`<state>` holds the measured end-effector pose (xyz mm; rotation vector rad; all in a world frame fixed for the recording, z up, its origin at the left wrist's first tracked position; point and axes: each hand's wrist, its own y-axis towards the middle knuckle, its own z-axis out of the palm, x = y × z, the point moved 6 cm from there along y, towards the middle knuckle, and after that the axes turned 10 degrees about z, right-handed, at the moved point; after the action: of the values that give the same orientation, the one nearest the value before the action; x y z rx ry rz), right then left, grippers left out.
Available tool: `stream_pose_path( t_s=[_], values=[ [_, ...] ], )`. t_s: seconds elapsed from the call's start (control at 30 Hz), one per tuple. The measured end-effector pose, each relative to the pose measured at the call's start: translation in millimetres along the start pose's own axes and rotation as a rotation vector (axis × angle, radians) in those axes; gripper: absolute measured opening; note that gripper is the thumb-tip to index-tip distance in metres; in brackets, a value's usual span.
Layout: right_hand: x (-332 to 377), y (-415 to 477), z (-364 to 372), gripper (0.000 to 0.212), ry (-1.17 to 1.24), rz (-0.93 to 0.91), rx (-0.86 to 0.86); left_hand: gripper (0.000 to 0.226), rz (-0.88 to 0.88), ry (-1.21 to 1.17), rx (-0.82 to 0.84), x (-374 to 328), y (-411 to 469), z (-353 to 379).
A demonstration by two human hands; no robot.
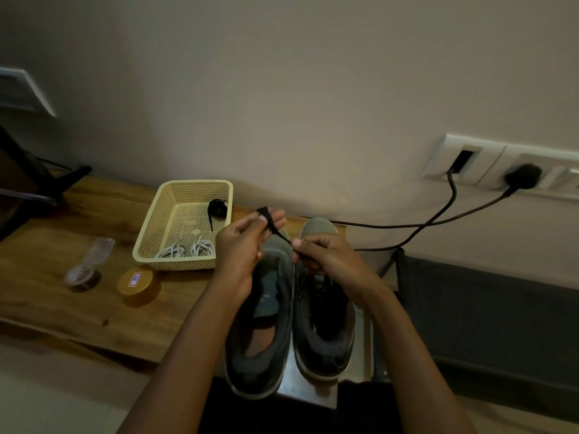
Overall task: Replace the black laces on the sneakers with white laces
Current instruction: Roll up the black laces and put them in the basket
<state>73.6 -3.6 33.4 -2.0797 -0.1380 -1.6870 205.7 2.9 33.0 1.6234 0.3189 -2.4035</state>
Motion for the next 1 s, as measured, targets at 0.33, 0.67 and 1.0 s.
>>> stream_pose_path(
  t_s=[0.33,0.67,1.0],
  values=[
    [14,-2,-17,0.027,0.056,-0.194,-0.238,0.017,0.156,0.705,0.375,7,1,10],
    [-3,10,-10,0.031,0.096,-0.033,-0.158,0.019,-0.197,-0.196,0.32,0,-12,24],
    [5,-2,5,0.03,-0.044,-0.044,0.042,0.018,0.173,0.063,-0.033,-4,1,-1]
  ],
)
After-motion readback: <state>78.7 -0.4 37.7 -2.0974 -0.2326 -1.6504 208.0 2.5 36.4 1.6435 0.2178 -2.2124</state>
